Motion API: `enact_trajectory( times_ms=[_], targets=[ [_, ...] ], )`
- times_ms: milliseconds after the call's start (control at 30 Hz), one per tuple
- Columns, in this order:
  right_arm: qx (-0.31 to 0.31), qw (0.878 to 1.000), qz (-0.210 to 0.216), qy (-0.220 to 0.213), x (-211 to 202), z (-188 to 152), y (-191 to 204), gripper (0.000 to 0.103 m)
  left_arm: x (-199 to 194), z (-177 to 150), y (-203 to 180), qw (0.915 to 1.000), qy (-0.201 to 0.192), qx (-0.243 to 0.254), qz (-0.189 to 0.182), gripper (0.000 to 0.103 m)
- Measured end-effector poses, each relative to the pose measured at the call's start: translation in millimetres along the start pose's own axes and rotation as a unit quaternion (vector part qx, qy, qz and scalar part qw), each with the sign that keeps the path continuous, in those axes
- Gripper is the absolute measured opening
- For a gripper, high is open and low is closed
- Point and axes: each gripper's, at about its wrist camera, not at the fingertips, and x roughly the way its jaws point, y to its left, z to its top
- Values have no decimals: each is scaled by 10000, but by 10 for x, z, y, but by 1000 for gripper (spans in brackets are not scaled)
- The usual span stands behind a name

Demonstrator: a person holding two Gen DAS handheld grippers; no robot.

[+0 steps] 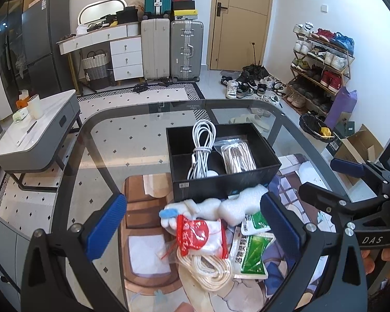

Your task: Organize soft objects

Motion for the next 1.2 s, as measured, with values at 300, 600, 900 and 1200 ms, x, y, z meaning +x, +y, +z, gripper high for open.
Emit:
enact_trajectory(
  times_ms=[300,600,900,1200],
  targets=[
    [19,9999,98,114,-29,-174,82,101,-67,-155,-24,10000,63,27,19,103],
    [-11,9996,127,236,-15,-335,132,101,-56,-344,12,9998,186,-7,4,103],
    [-21,9990,210,394,46,-463,158,101,-18,-493,45,9995,318,-59,14,103],
    [127,9970,390,655,167,-536,113,101,138,-617,43,9985,541,-52,45,103]
  ],
)
